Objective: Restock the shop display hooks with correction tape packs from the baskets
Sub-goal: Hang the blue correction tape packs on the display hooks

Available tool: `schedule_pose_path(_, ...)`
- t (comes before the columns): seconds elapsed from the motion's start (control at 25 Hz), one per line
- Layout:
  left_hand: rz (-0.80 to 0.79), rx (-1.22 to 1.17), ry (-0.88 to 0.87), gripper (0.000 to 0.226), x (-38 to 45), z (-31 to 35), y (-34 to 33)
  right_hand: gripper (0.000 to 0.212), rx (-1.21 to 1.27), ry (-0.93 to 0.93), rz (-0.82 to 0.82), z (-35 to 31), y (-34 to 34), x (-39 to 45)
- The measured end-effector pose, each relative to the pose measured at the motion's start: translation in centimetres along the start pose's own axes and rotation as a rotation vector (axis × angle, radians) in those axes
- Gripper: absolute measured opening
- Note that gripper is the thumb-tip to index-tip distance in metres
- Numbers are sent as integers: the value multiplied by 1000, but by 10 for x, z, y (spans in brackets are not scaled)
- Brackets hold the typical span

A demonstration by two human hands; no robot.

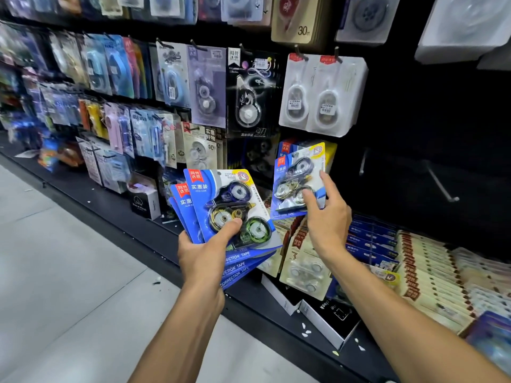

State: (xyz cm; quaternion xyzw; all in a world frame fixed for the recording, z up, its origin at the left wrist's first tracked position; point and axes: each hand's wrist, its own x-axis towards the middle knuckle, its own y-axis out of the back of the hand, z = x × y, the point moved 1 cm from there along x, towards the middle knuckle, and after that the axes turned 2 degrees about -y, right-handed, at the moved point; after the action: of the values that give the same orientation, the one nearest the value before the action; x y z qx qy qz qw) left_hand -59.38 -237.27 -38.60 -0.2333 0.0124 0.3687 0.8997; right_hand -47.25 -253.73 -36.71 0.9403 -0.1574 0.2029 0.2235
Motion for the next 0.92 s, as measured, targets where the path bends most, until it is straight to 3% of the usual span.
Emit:
schedule_pose_path(0.16,-5,9,2,51,1,-5,-6,29,-67,-12,-88,6,-16,14)
schedule_pose_path(0.4,-23,8,-4,51,3,-13,-18,67,163,-455,-449,16,-30,51)
schedule_pose_path(0.56,-39,-3,-10,53,-1,-13,-24,82,352,-657,-581,26,-20,44)
schedule_pose_path(0.64,-52,-6,-14,55,-6,-13,-27,78,307,-669,-608,30,-11,38)
schedule_pose_path(0.72,-57,0,-17,56,-11,-11,-29,58,188,-620,-596,29,1,30)
schedule_pose_path(0.8,-59,3,-15,57,-14,-8,-32,36,224,-588,-564,25,12,21)
schedule_pose_path(0.92,-53,0,-12,57,-19,-5,-37,40,388,-500,-684,13,32,6)
